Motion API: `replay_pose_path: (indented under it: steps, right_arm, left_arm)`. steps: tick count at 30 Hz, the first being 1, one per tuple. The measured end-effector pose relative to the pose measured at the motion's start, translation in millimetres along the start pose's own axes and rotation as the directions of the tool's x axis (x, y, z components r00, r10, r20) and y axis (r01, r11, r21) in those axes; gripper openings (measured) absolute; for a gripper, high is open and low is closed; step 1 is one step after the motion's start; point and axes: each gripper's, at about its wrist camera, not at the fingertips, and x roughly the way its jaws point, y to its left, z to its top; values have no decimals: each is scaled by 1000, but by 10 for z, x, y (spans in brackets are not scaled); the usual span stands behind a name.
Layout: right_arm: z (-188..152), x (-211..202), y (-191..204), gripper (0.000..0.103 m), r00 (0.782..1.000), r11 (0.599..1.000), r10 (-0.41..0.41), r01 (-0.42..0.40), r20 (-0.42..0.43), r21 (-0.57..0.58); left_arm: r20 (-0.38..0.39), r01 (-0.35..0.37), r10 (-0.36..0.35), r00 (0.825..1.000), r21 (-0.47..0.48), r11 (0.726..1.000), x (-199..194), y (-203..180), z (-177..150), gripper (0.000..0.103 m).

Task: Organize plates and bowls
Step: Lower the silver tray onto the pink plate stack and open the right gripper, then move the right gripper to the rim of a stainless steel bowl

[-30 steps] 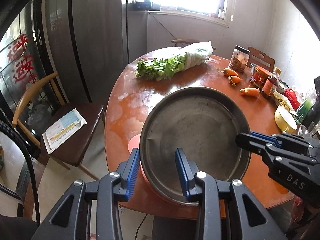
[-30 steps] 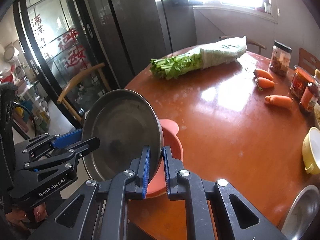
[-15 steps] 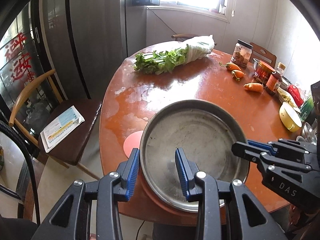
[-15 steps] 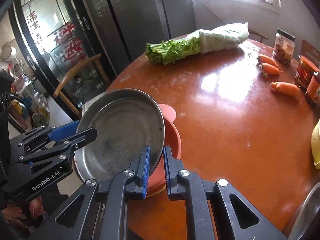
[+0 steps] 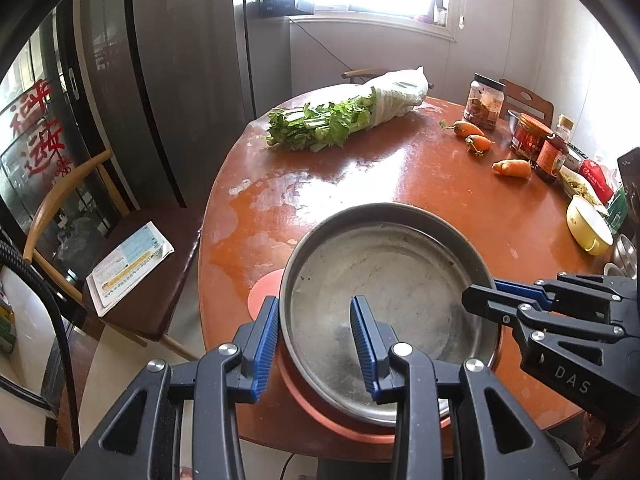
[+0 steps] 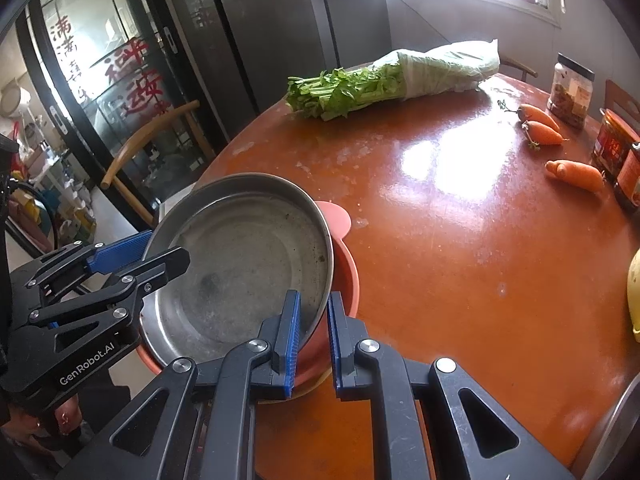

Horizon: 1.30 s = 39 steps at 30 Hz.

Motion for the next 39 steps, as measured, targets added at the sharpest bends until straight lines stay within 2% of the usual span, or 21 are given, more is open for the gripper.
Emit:
replay_pose_path:
  steps: [27, 31, 36, 39]
  right_arm:
    - [-14, -56, 60, 18, 1000, 1000, -24, 24, 11, -9]
    - [1, -68, 53, 28, 1000, 1000, -4, 4, 13, -4]
    - [26, -109, 47, 34, 999, 1000, -22, 22, 34, -4]
    - [30, -136, 36, 34, 999, 1000, -22, 22, 41, -3]
  left_arm:
    - [4, -2, 2, 1000, -9, 1000, 0, 71, 11, 45]
    - [10, -2, 2, 1000, -17, 1000, -10, 96, 2, 47]
    - [24, -3, 4, 1000, -28, 1000, -44, 132, 7, 50]
    - [36, -5, 7, 999, -35, 999, -76, 141, 17, 51]
